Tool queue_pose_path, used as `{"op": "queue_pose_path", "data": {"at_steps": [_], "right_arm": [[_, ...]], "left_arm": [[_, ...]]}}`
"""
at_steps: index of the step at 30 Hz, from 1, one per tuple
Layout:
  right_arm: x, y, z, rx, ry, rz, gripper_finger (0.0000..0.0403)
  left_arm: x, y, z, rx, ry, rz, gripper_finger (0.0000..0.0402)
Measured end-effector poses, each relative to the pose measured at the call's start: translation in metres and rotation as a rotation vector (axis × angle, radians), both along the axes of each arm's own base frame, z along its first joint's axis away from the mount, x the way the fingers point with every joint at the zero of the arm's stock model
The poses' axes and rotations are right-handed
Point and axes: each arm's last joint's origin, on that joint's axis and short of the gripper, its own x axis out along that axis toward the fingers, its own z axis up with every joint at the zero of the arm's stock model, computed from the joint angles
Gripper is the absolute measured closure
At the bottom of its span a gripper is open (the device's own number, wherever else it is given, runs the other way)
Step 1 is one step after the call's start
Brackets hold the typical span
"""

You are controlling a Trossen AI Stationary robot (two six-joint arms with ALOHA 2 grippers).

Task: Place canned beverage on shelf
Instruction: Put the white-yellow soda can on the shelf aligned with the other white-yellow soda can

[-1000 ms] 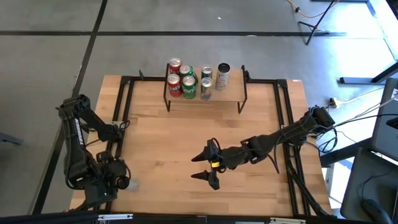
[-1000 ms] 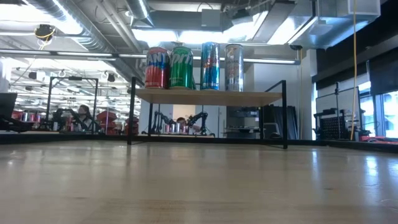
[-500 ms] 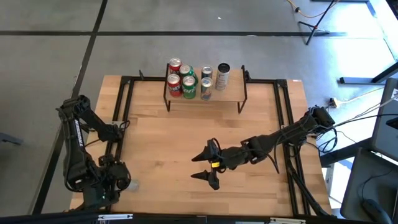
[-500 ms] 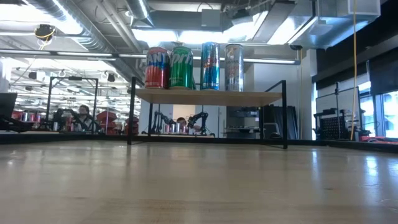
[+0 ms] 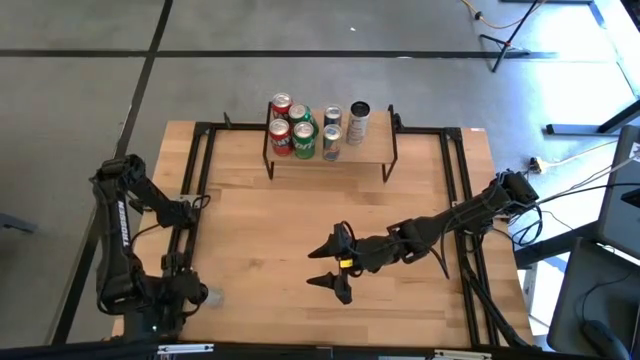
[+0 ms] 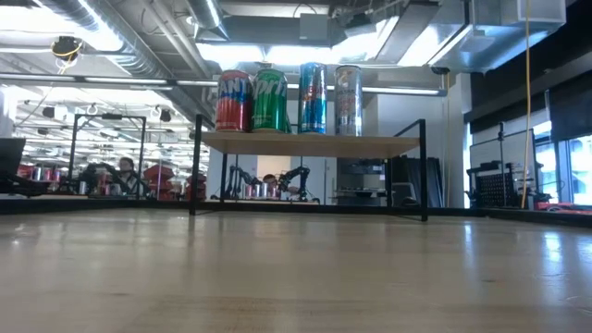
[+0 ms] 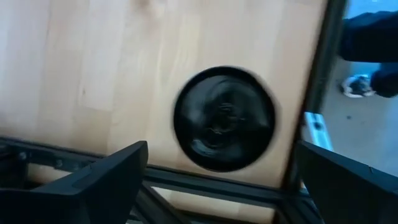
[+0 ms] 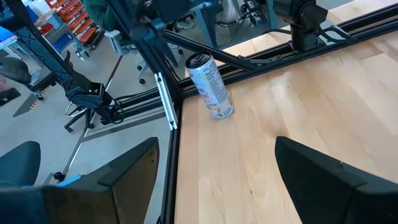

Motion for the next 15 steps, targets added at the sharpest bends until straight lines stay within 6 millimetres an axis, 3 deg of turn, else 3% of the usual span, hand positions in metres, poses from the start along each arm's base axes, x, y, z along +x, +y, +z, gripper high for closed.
{"op": "queue_pose_path", "data": {"at_steps": [15], "right_arm": [[0.0,-0.001,0.0,-0.004,-0.003,-0.016,0.0098]], "left_arm": [[0.001,0.0,-0.047,-0.01,-0.052,0.047,0.0007]]}}
